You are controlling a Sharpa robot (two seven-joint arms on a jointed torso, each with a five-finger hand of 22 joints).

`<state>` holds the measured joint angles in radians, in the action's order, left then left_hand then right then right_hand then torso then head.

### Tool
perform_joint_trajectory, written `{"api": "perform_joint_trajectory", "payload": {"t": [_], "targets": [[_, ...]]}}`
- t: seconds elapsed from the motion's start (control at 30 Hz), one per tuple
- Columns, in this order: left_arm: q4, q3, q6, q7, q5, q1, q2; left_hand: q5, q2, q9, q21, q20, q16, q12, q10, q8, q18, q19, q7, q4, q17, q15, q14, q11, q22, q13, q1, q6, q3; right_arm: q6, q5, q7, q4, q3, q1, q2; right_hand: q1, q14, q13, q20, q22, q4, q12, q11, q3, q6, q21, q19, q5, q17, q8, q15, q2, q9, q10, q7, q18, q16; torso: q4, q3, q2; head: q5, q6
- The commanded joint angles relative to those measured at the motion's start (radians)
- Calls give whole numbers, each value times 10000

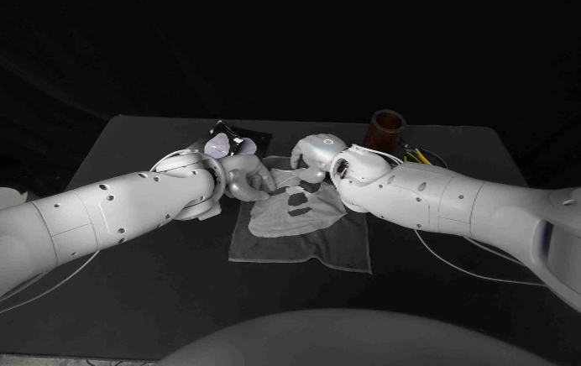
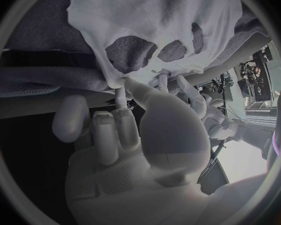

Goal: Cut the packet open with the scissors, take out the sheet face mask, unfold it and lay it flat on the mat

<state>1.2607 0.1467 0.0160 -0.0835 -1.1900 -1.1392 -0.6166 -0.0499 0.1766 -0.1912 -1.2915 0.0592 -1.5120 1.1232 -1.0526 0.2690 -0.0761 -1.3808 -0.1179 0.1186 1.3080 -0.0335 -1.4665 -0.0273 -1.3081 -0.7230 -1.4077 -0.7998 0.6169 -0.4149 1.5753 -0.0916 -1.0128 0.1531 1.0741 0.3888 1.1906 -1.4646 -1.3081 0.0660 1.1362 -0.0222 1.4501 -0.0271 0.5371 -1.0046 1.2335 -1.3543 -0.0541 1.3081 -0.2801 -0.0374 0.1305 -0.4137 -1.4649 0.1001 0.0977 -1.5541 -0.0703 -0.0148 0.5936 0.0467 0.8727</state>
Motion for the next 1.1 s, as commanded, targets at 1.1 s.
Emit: {"api": "perform_joint_trajectory", "payload": {"t": [1.1], "targets": [[43, 73, -754, -292, -127, 85, -38, 15, 15, -10, -41, 40, 6, 94, -73, -4, -30, 31, -88, -37, 1212, -7, -392, -2, -225, -45, 115, 19, 8, -1080, -561, -6, 182, -14, -11, 56, 217, -1062, -1848, -232, 393, 69, 342, 355, 900, -724, 244, -208, 57, 2626, -495, -312, -1042, -403, -723, -312, -110, -167, 0, 10, 7, 16, -1]]}}
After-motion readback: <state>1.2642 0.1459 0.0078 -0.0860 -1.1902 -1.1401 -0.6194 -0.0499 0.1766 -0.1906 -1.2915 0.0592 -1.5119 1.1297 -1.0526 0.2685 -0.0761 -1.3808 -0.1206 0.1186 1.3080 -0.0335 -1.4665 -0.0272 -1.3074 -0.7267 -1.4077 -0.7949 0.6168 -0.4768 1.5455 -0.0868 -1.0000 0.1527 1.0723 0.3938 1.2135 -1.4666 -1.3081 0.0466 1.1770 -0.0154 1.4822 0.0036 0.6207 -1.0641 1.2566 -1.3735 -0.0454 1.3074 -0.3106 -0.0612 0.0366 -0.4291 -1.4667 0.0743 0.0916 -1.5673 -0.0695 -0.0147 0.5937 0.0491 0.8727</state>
